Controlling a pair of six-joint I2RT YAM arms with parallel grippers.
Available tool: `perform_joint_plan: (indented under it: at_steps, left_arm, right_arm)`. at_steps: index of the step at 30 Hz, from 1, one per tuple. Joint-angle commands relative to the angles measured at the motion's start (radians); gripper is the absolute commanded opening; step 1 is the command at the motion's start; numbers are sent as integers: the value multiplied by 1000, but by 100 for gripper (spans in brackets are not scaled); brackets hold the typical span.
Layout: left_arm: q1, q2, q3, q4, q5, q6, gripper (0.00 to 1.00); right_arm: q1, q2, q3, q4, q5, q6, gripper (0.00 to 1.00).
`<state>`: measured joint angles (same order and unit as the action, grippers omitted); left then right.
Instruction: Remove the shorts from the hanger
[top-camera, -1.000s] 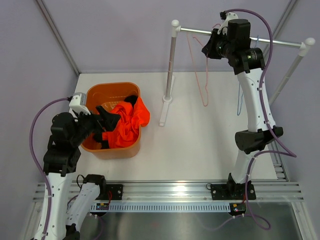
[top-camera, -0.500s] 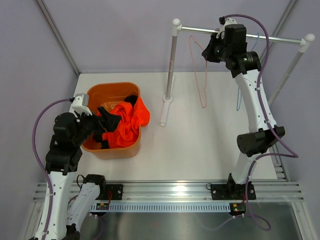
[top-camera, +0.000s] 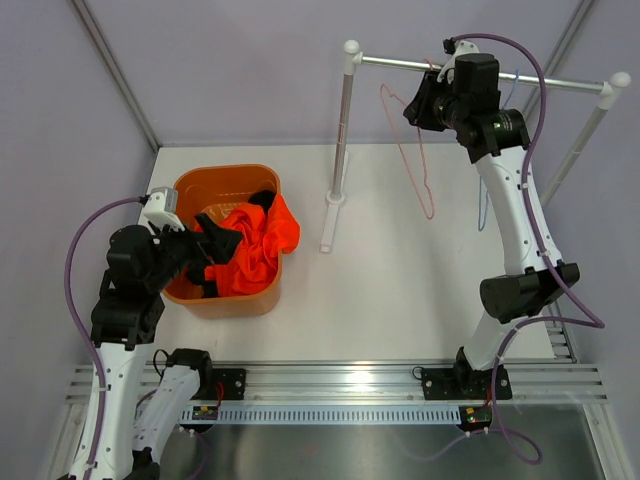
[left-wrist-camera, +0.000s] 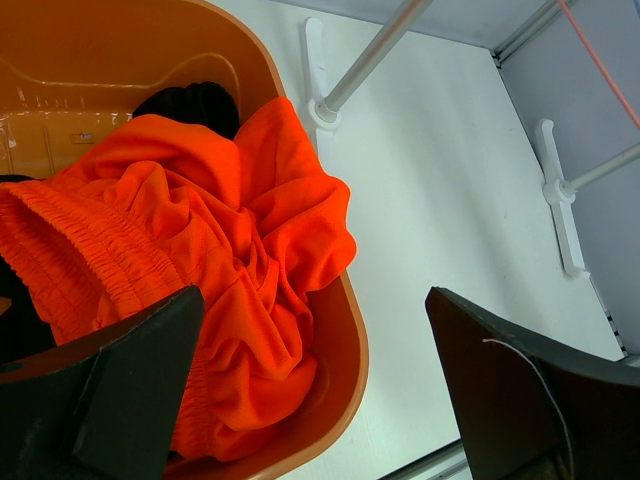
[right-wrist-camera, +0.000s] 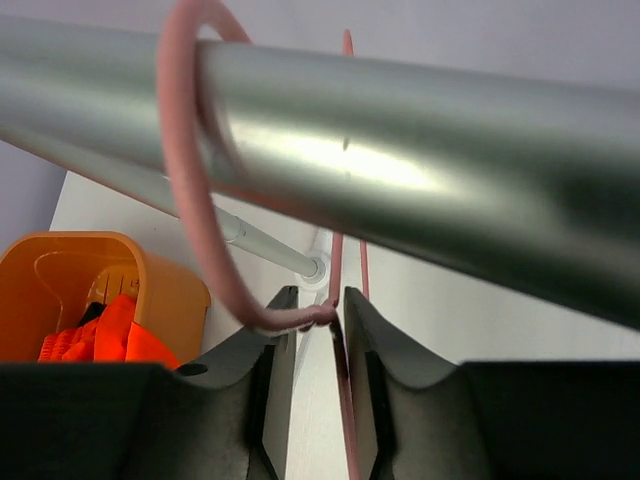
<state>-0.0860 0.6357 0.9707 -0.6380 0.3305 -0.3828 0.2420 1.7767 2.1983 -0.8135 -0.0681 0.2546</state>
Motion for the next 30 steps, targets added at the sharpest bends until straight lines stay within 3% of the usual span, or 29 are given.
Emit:
perform_joint_plan:
  at_steps: [1,4,9,16,22,24,30]
  left_arm:
    - [-3,-7,-9,17,-5,24,99]
    - [-3,-10,-10,14,-11,25,99]
    - [-3,-7,-10,14,-18,25,99]
    - [-3,7,-30,11,-48,45,99]
    - [-6,13,-66,9,-119,76,99]
    - [-11,2,-70,9,-130,84,99]
    - [-21,-30,-116,44,-150,97,99]
  right_arm:
    - [-3,-82,8,7,5,2,36]
    - [-1,-111,-2,7,8,5,43]
    - [-3,-169,-34,8,14,12,45]
    - [-3,-366,-231,54,24,40,49]
    - [-3,-638,-522,131,10,69,72]
    - [-3,-748,-598,152,2,83,97]
    - [-3,-985,-857,166,-16,117,99]
